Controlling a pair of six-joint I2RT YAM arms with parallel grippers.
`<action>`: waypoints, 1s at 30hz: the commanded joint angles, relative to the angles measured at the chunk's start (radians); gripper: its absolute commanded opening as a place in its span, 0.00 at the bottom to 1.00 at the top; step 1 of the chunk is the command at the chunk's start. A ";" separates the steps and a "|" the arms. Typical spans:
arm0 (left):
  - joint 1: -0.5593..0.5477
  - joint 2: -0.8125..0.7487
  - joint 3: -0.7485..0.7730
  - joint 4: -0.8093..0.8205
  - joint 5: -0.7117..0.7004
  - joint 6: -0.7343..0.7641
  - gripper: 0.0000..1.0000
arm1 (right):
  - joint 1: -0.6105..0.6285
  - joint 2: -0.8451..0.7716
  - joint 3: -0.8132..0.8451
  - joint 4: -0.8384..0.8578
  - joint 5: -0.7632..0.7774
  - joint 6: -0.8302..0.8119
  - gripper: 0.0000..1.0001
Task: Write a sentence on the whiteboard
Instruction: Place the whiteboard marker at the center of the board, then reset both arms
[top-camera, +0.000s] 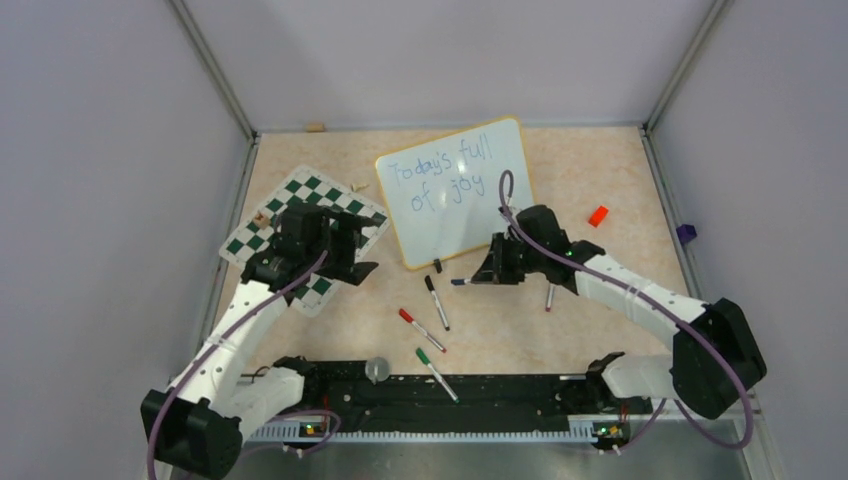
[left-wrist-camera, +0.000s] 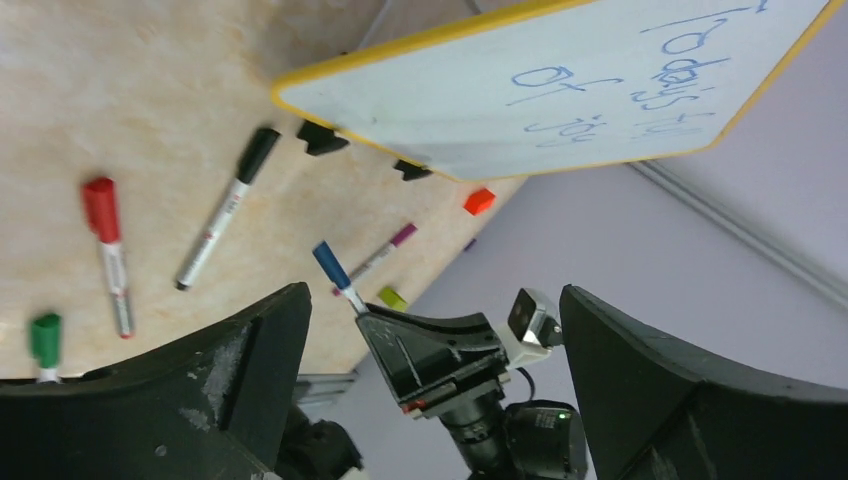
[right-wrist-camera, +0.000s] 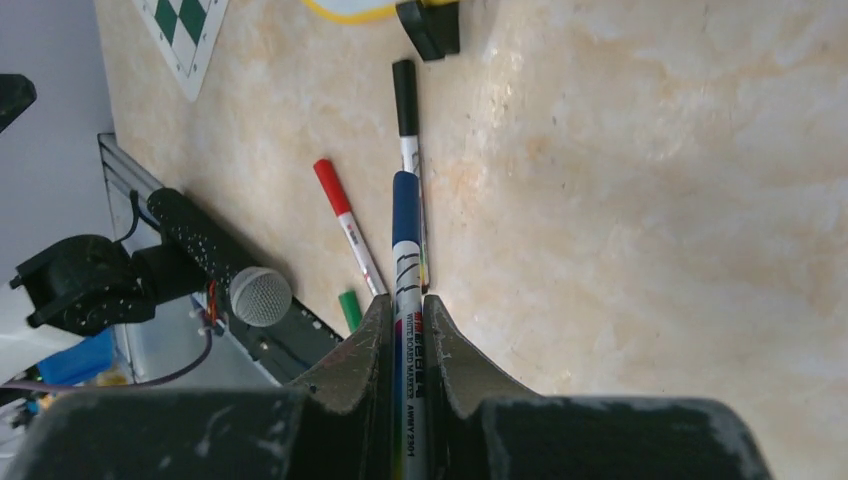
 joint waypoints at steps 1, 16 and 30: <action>0.020 -0.042 -0.026 -0.058 -0.066 0.283 0.98 | -0.038 -0.078 -0.105 0.146 -0.111 0.111 0.00; 0.020 -0.163 -0.113 0.105 -0.305 0.951 0.95 | -0.059 -0.069 -0.054 0.052 0.148 0.087 0.90; 0.020 -0.389 -0.390 0.432 -0.321 1.300 0.94 | -0.094 -0.447 -0.184 -0.044 0.645 -0.159 0.89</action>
